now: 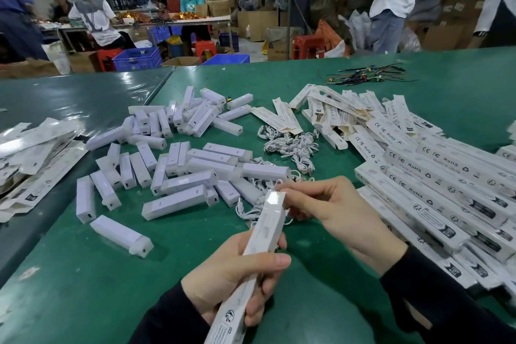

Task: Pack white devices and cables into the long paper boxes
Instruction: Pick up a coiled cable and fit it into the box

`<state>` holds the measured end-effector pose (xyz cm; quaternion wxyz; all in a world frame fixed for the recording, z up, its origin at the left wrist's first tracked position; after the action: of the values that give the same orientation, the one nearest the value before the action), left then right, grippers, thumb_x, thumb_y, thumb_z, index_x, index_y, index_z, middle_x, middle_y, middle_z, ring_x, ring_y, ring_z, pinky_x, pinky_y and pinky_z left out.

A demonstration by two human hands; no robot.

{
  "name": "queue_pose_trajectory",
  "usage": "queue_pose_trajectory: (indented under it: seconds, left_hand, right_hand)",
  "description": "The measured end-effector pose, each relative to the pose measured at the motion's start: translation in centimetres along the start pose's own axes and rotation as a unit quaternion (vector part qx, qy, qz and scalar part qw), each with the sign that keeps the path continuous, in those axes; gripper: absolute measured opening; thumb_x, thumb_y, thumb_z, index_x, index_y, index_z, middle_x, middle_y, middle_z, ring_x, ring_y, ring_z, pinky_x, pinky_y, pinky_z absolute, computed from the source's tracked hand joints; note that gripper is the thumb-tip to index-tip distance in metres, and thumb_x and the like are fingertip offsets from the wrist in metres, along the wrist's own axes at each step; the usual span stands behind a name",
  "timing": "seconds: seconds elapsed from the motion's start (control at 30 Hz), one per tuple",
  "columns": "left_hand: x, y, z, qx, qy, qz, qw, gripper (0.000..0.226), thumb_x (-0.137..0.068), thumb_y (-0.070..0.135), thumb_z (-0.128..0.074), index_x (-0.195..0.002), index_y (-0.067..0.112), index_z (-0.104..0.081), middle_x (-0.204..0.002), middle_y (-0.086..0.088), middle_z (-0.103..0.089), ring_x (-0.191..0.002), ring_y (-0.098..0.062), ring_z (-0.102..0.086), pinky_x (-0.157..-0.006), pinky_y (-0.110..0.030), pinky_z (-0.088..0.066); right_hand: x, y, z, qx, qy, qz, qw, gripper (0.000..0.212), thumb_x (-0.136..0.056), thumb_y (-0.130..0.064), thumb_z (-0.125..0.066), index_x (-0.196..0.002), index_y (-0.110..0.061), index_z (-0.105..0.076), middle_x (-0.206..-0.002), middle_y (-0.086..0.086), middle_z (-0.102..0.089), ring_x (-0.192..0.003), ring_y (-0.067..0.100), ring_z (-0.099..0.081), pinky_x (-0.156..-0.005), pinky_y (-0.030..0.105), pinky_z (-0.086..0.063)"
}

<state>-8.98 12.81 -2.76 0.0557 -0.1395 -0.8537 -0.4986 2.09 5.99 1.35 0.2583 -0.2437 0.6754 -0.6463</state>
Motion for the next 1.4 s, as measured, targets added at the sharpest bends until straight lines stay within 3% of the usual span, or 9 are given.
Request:
queue_pose_trajectory:
  seconds: [0.27,0.4,0.57,0.77,0.93,1.07,1.17,1.27,1.4]
  left_hand:
    - [-0.1,-0.2,-0.3,-0.053,-0.037,0.013,0.998,0.037,-0.072,0.010,-0.075,-0.101,0.007,-0.052,-0.051,-0.011,-0.050,-0.028,-0.012,-0.047,-0.033,-0.018,-0.042]
    - [-0.2,-0.6,-0.4,-0.095,-0.045,0.025,0.994,0.041,-0.071,0.010,-0.076,-0.102,0.006,-0.049,-0.053,-0.012,-0.052,-0.028,-0.013,-0.049,-0.033,-0.019,-0.043]
    - [-0.2,-0.7,-0.5,-0.101,-0.050,0.030,0.993,0.042,-0.069,0.009,-0.077,-0.101,0.005,-0.051,-0.060,-0.016,-0.050,-0.029,-0.013,-0.049,-0.033,-0.019,-0.043]
    - [-0.3,-0.6,-0.4,-0.117,-0.042,0.029,0.992,0.040,-0.072,0.009,-0.073,-0.104,0.004,-0.048,-0.052,-0.010,-0.052,-0.028,-0.012,-0.049,-0.032,-0.018,-0.042]
    - [-0.1,-0.4,-0.5,-0.100,-0.044,0.021,0.994,0.044,-0.071,0.011,-0.072,-0.107,0.004,-0.047,-0.050,-0.008,-0.051,-0.027,-0.011,-0.046,-0.032,-0.018,-0.041]
    - [0.0,-0.4,-0.7,-0.087,-0.053,0.025,0.994,0.039,-0.072,0.010,-0.071,-0.105,0.006,-0.050,-0.050,-0.009,-0.051,-0.027,-0.011,-0.047,-0.032,-0.018,-0.042]
    - [-0.1,-0.3,-0.7,-0.076,-0.049,0.019,0.996,0.040,-0.070,0.010,-0.072,-0.104,0.006,-0.051,-0.051,-0.009,-0.050,-0.027,-0.011,-0.046,-0.032,-0.018,-0.042]
    - [-0.2,-0.3,-0.5,-0.077,-0.030,0.011,0.997,0.042,-0.069,0.012,-0.073,-0.105,0.005,-0.050,-0.049,-0.010,-0.047,-0.026,-0.012,-0.044,-0.032,-0.017,-0.041]
    - [-0.3,0.1,0.0,-0.063,-0.008,-0.011,0.998,0.043,-0.071,0.018,-0.075,-0.103,0.005,-0.051,-0.048,-0.008,-0.045,-0.026,-0.012,-0.041,-0.032,-0.017,-0.040]
  right_hand:
    - [0.4,0.3,-0.9,0.044,-0.112,-0.063,0.991,0.014,-0.089,-0.003,-0.064,-0.094,0.003,-0.075,-0.058,-0.003,-0.062,-0.051,0.005,-0.053,-0.051,0.013,-0.040]
    - [0.3,0.2,-0.4,0.068,-0.098,-0.065,0.991,0.017,-0.077,0.002,-0.073,-0.071,-0.013,-0.078,-0.060,0.005,-0.066,-0.049,0.009,-0.055,-0.048,0.015,-0.040]
    - [0.2,0.8,-0.3,0.027,-0.100,-0.086,0.991,0.011,-0.079,0.008,-0.069,-0.083,0.002,-0.077,-0.063,0.011,-0.068,-0.052,0.009,-0.058,-0.051,0.015,-0.045]
    - [0.0,0.7,-0.2,0.027,-0.068,-0.071,0.995,0.030,-0.079,0.012,-0.066,-0.063,-0.010,-0.076,-0.058,0.008,-0.066,-0.048,0.009,-0.059,-0.047,0.014,-0.043]
    - [0.1,0.8,-0.5,0.005,-0.054,-0.068,0.996,0.025,-0.080,0.006,-0.069,-0.064,-0.013,-0.077,-0.058,0.003,-0.066,-0.048,0.007,-0.057,-0.046,0.013,-0.041]
    - [0.0,0.9,0.4,0.007,-0.011,-0.099,0.995,0.004,-0.070,-0.018,-0.079,-0.071,-0.015,-0.079,-0.069,0.005,-0.070,-0.054,0.006,-0.059,-0.047,0.015,-0.044]
    - [-0.3,1.4,1.3,-0.063,0.033,-0.126,0.990,0.029,-0.051,-0.028,-0.081,-0.075,-0.011,-0.077,-0.078,0.008,-0.072,-0.058,0.011,-0.063,-0.049,0.020,-0.052]
    - [0.1,2.0,-0.2,-0.168,0.019,-0.162,0.972,0.024,-0.058,-0.019,-0.077,-0.079,-0.008,-0.073,-0.073,0.006,-0.072,-0.052,0.012,-0.064,-0.048,0.023,-0.056]
    - [0.2,2.2,-0.8,-0.169,0.018,-0.162,0.972,0.028,-0.059,-0.019,-0.075,-0.083,-0.004,-0.070,-0.069,0.006,-0.069,-0.048,0.012,-0.063,-0.050,0.023,-0.057]
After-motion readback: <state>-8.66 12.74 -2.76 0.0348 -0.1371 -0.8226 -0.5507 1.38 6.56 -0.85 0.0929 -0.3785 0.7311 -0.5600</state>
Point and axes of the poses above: each hand's wrist, its own x-axis away from the middle knuckle, its own z-axis out of the back of the hand, y = z × x, the point moved 8 cm from there along -x, towards the middle knuckle
